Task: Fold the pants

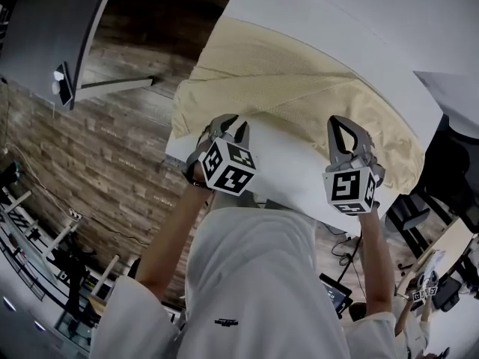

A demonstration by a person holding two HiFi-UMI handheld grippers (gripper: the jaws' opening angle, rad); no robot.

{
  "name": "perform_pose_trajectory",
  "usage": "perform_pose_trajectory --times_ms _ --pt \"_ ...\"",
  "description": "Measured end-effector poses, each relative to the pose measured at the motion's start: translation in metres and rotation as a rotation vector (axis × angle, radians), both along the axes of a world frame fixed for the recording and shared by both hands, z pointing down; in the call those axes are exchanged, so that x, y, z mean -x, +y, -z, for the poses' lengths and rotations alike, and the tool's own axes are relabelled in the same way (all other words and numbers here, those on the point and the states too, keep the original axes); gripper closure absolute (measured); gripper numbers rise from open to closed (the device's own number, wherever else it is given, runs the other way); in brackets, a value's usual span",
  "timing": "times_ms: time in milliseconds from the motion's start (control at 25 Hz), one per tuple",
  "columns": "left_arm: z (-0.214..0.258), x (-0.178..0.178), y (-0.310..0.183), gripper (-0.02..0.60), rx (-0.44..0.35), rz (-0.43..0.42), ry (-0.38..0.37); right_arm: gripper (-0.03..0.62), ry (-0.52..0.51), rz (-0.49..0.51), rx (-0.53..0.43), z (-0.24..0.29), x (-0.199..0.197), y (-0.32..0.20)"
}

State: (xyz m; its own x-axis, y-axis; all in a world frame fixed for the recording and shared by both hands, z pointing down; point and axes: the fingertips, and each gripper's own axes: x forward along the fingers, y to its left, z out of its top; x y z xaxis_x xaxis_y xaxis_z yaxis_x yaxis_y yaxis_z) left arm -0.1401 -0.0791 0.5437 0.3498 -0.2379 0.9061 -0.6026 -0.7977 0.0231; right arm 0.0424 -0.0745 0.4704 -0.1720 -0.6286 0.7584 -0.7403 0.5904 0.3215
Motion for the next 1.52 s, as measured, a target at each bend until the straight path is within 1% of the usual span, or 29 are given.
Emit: perform_pose_trajectory --times_ms 120,240,280,320,480,600,720,800,880,1040,1160,1400,1520 --pt "-0.006 0.02 0.001 0.489 0.003 0.037 -0.014 0.586 0.001 0.066 0.009 -0.006 0.024 -0.011" --pt "-0.013 0.035 0.002 0.488 -0.001 0.053 -0.04 0.586 0.005 0.109 0.017 -0.013 0.04 -0.019" --pt "-0.016 0.039 0.002 0.474 0.004 0.055 -0.048 0.586 0.005 0.119 0.023 -0.017 0.044 -0.022" --pt "-0.02 0.044 0.002 0.464 0.006 0.057 -0.057 0.586 0.004 0.129 0.03 -0.021 0.048 -0.024" --pt "-0.034 0.061 -0.002 0.463 0.002 0.062 -0.104 0.586 -0.003 0.153 0.054 -0.033 0.061 -0.029" --pt "-0.039 0.063 0.0 0.469 0.023 0.051 -0.095 0.586 -0.003 0.161 0.062 -0.036 0.067 -0.029" --pt "-0.039 0.06 0.003 0.511 0.049 0.037 -0.083 0.586 -0.004 0.162 0.071 -0.038 0.071 -0.028" --pt "-0.04 0.06 0.004 0.569 0.051 0.022 -0.096 0.586 -0.003 0.16 0.078 -0.039 0.072 -0.027" --pt "-0.038 0.06 0.005 0.569 0.05 0.011 -0.106 0.586 -0.002 0.162 0.082 -0.039 0.073 -0.025" --pt "-0.028 0.064 0.004 0.569 0.058 0.052 -0.079 0.586 0.005 0.162 0.081 -0.04 0.071 -0.023" --pt "-0.012 0.067 -0.001 0.569 0.037 0.081 -0.063 0.586 0.004 0.145 0.08 -0.039 0.066 -0.024" --pt "0.01 0.066 -0.016 0.569 -0.013 0.114 -0.061 0.572 -0.013 0.092 0.079 -0.039 0.056 -0.026" --pt "0.023 0.065 -0.028 0.569 -0.026 0.133 -0.041 0.572 -0.025 0.068 0.077 -0.035 0.055 -0.025"
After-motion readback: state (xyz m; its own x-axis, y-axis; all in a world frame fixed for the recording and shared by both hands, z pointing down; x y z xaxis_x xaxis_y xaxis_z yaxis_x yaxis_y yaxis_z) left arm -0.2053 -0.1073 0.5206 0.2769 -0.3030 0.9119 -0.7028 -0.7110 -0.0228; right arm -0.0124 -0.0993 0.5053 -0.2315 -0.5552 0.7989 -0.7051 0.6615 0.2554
